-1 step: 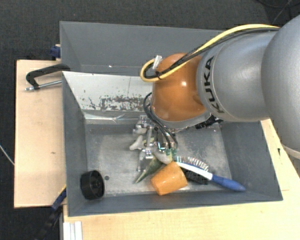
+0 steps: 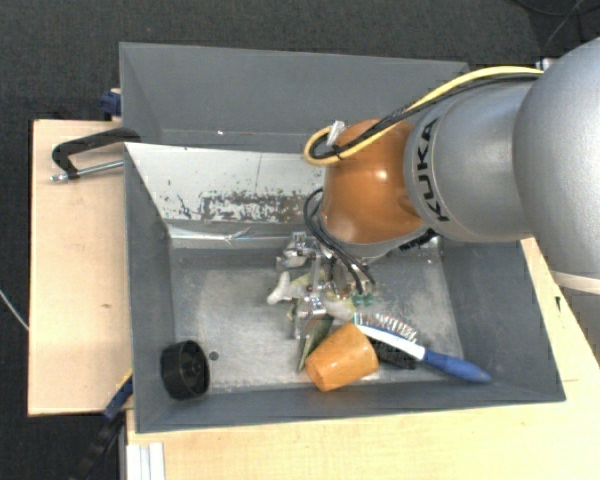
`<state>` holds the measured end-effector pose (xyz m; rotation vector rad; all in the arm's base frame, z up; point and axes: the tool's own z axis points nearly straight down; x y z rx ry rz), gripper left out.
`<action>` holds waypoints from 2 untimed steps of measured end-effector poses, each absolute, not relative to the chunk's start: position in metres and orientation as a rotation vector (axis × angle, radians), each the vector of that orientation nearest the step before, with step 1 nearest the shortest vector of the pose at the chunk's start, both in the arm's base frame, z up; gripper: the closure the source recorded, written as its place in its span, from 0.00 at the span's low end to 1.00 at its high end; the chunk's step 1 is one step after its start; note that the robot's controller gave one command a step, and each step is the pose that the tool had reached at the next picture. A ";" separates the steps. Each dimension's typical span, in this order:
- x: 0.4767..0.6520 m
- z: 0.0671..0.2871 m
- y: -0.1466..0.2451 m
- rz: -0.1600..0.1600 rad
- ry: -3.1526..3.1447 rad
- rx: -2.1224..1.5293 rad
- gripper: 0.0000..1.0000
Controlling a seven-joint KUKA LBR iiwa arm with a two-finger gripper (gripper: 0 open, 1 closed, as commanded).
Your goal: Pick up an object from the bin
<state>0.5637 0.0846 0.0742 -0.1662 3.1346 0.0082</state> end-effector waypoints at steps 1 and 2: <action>0.566 0.077 0.085 0.008 3.124 -0.167 1.00; 0.561 0.210 0.086 0.002 3.105 -0.361 1.00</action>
Offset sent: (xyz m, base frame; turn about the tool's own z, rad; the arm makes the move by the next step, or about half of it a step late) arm 0.0000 0.0000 0.0000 0.0000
